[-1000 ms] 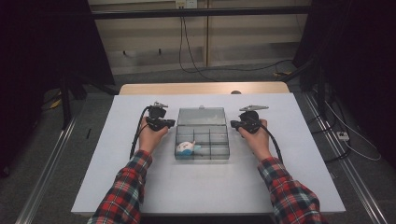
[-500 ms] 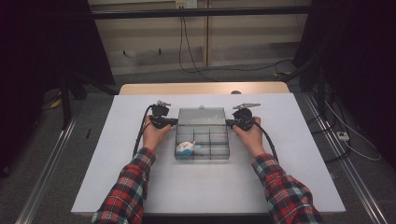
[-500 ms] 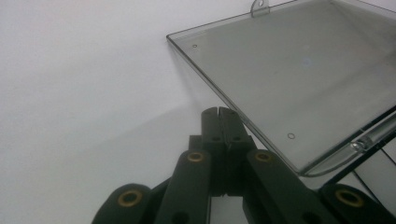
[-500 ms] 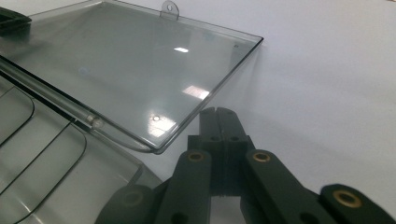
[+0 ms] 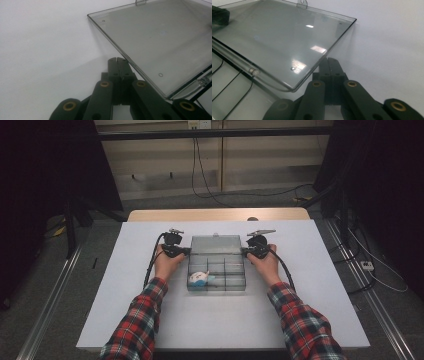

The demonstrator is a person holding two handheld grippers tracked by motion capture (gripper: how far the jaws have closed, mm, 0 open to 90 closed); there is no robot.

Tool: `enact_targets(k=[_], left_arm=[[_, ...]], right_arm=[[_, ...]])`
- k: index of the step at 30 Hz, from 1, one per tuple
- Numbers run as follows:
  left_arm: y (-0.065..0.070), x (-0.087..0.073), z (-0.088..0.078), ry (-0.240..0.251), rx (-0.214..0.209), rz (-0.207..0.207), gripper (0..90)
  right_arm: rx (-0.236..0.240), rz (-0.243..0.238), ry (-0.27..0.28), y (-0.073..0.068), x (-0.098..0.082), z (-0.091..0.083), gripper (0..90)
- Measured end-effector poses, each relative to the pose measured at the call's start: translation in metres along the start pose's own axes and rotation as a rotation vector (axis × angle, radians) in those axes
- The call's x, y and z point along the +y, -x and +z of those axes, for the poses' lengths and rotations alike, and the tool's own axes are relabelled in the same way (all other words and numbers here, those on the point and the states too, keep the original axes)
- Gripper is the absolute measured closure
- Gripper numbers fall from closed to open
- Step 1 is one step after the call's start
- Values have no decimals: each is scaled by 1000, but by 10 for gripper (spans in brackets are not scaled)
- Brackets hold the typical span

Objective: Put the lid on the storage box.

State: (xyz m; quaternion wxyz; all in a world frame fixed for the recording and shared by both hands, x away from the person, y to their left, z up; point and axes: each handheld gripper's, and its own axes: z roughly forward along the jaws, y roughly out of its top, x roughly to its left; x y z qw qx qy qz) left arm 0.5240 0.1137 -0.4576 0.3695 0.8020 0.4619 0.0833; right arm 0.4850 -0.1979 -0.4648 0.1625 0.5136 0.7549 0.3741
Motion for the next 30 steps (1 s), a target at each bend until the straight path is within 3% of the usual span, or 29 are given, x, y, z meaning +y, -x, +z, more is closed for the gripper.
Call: enact_targets(k=[11,30], left_arm=[[0,4,-4,38,-33,-42,900],[5,17,-23,91,-35,-11,900]], right_arm=[[29,7,31,0,2,-3,900],[17,-24,112,-3,14,-20,900]])
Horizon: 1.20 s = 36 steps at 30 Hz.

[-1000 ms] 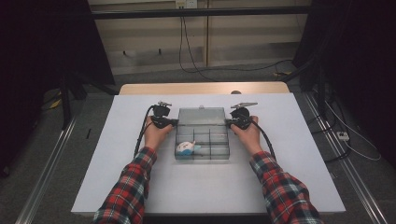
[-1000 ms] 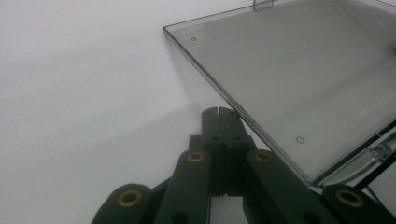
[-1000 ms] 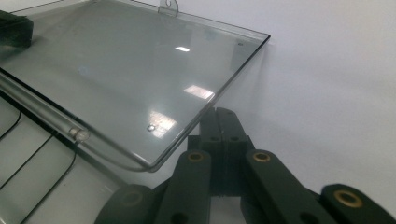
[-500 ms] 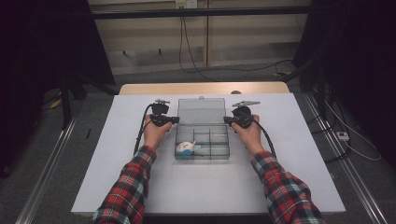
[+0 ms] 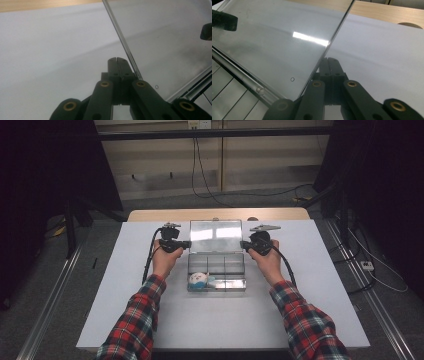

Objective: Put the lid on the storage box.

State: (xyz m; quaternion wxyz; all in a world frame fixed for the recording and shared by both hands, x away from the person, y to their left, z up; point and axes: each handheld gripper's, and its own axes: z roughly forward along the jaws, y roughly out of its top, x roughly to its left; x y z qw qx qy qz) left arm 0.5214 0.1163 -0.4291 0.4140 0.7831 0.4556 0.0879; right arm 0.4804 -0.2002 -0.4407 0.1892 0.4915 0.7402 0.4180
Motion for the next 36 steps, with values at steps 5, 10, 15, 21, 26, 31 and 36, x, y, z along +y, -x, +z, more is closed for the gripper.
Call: enact_targets(k=[5,10,15,21,26,31,36], left_arm=[[1,2,-2,11,6,2,900],[3,5,-3,25,-4,-2,900],[8,8,-4,24,-5,13,900],[9,8,-6,22,0,19,900],[10,10,-9,28,13,21,900],[11,10,-12,28,11,24,900],[14,11,-17,31,3,32,900]], right_arm=[[0,2,5,0,1,-1,900],[1,4,17,0,3,-3,900],[-7,-17,29,-4,8,-4,900],[-6,-18,32,-6,8,-6,900],[-10,-19,39,-6,10,-8,900],[-12,-16,42,-7,10,-11,900],[-16,-20,53,-10,12,-14,900]])
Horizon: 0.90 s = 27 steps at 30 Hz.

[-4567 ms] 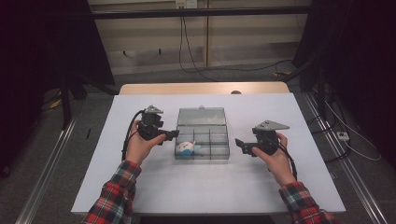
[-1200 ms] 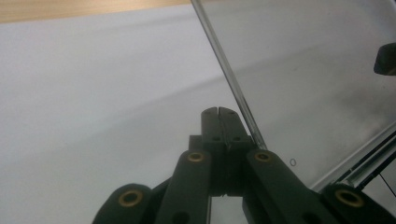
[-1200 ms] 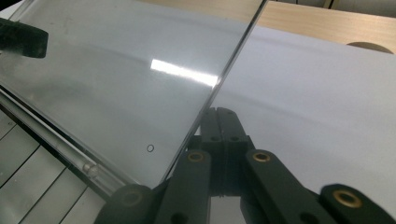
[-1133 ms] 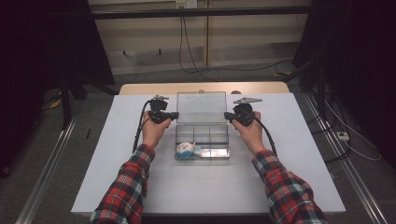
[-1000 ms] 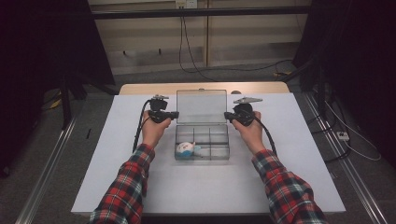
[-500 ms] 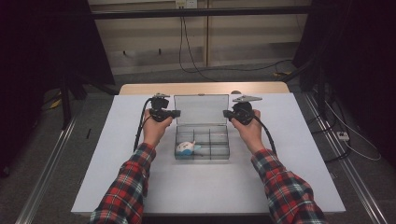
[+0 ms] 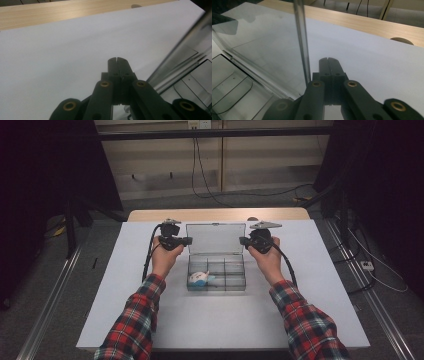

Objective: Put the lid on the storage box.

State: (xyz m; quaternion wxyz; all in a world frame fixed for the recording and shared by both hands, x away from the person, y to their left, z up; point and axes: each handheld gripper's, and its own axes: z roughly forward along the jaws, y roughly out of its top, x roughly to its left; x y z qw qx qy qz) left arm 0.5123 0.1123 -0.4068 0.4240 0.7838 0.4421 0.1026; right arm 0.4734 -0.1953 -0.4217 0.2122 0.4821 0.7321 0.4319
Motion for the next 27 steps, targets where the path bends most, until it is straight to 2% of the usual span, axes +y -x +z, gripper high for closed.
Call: enact_targets(k=[10,14,16,27], left_arm=[[4,1,-7,-2,-9,13,900],[5,0,-8,6,-10,6,900],[5,-1,-9,-5,-13,18,900],[6,-7,-13,-8,-22,20,900]], right_arm=[[-5,-11,12,-5,3,-7,900],[-6,-15,17,-6,4,-9,900],[-6,-17,19,-7,3,-10,900],[-6,-16,15,-9,0,-13,900]])
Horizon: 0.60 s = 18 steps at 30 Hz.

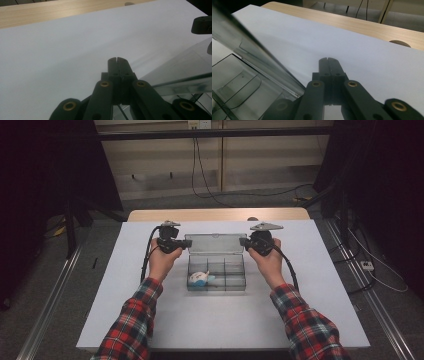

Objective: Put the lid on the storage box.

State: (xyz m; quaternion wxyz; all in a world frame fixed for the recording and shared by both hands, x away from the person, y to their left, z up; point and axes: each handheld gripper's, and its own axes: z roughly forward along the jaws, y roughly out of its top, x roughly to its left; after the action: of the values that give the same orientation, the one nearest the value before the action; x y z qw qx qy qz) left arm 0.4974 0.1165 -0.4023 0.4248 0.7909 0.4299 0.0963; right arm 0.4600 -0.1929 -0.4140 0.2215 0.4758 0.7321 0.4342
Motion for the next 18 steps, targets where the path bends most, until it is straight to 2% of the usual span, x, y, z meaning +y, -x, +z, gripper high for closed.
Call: enact_targets(k=[18], left_arm=[[1,-5,-4,4,-5,-1,900]], right_arm=[[5,-1,-4,-3,-4,-3,900]])
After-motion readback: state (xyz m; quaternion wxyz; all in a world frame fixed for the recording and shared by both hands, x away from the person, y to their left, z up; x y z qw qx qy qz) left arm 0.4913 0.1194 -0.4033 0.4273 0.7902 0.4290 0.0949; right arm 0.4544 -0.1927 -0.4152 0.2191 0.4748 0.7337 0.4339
